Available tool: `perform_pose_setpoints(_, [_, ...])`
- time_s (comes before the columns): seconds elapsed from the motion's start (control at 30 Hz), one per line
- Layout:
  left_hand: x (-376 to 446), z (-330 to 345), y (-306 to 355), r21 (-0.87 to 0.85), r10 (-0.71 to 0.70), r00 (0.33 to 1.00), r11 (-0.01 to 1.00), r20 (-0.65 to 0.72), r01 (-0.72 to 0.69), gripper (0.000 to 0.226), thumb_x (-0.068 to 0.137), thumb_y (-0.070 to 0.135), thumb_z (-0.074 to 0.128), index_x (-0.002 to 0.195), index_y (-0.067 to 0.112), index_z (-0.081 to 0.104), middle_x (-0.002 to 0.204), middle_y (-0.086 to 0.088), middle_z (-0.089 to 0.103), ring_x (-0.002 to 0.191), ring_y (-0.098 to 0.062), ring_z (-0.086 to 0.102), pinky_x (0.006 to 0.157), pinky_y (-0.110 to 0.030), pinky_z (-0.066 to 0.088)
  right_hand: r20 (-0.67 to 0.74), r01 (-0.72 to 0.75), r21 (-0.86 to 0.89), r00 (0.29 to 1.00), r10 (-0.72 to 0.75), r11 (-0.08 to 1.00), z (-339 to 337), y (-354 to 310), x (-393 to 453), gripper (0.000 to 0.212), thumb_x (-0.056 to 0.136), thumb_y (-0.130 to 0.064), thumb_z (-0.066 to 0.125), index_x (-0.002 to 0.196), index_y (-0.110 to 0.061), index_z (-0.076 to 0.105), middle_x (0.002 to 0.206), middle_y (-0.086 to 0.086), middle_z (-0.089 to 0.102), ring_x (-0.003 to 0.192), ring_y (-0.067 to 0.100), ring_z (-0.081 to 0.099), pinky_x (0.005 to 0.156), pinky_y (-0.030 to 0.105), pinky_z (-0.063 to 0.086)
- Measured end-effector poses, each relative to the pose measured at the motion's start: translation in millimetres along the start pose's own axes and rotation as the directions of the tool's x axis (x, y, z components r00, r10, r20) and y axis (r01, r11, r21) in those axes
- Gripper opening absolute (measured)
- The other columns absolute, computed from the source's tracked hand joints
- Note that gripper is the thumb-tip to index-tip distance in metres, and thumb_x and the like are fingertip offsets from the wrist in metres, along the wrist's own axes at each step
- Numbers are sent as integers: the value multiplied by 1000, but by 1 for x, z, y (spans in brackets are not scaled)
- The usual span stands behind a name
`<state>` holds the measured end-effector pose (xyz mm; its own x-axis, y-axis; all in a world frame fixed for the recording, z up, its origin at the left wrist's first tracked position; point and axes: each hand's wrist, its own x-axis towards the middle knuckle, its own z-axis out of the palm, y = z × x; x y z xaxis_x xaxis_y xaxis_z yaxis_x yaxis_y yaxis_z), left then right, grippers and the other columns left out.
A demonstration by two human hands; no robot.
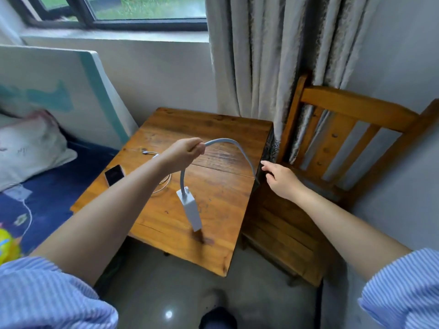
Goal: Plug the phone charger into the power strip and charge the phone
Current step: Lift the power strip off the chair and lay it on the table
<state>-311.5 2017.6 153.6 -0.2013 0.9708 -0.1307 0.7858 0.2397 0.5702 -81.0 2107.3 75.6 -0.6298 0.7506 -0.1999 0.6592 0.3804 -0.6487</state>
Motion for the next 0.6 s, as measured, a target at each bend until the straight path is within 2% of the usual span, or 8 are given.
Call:
perform_pose_setpoints(0.17, [26, -19, -41, -25, 57, 996, 998, 67, -56, 37, 96, 21, 36, 61, 30, 44, 63, 5, 44, 59, -12, 37, 54, -28, 33, -109, 48, 8, 993, -47, 999, 11, -38, 36, 55, 94, -23, 44, 141, -14, 18, 144, 12, 38, 131, 27, 37, 106, 38, 33])
perform_pose_setpoints(0.27, [35, -23, -43, -71, 101, 991, 993, 84, -95, 38, 96, 19, 35, 60, 29, 44, 63, 4, 43, 58, -12, 36, 55, -27, 33, -103, 53, -2, 993, -53, 999, 6, -44, 48, 55, 94, -24, 44, 141, -14, 18, 145, 12, 37, 132, 26, 35, 107, 37, 31])
perform_pose_setpoints(0.43, [87, -47, -86, -110, 167, 947, 984, 274, -142, 38, 97, 21, 34, 61, 28, 46, 66, 3, 44, 62, -12, 39, 57, -25, 35, -145, -63, 39, 987, 68, 997, 26, -79, 99, 48, 94, -22, 43, 138, -12, 27, 144, 11, 38, 133, 25, 34, 107, 34, 30])
perform_pose_setpoints(0.5, [98, -51, -92, -133, 199, 929, 977, 312, -164, 38, 97, 22, 34, 62, 28, 47, 65, 3, 44, 61, -11, 39, 57, -25, 35, -194, -74, 52, 978, 83, 996, 29, -88, 111, 38, 95, -22, 40, 131, -8, 40, 134, 14, 49, 124, 26, 44, 96, 33, 37])
perform_pose_setpoints(0.57, [112, -57, -101, -204, 219, 913, 967, 343, -155, 36, 97, 22, 34, 64, 26, 49, 66, 3, 45, 61, -11, 39, 58, -24, 36, -247, -92, 56, 964, 103, 994, 36, -97, 127, 29, 96, -21, 37, 112, -3, 53, 105, 16, 58, 101, 29, 52, 77, 30, 36])
perform_pose_setpoints(0.6, [118, -59, -106, -245, 231, 904, 958, 361, -147, 35, 97, 22, 33, 67, 25, 50, 66, 3, 45, 61, -11, 40, 59, -24, 37, -284, -109, 60, 951, 121, 992, 40, -100, 132, 27, 97, -21, 36, 102, -2, 54, 92, 13, 54, 90, 28, 51, 72, 30, 33])
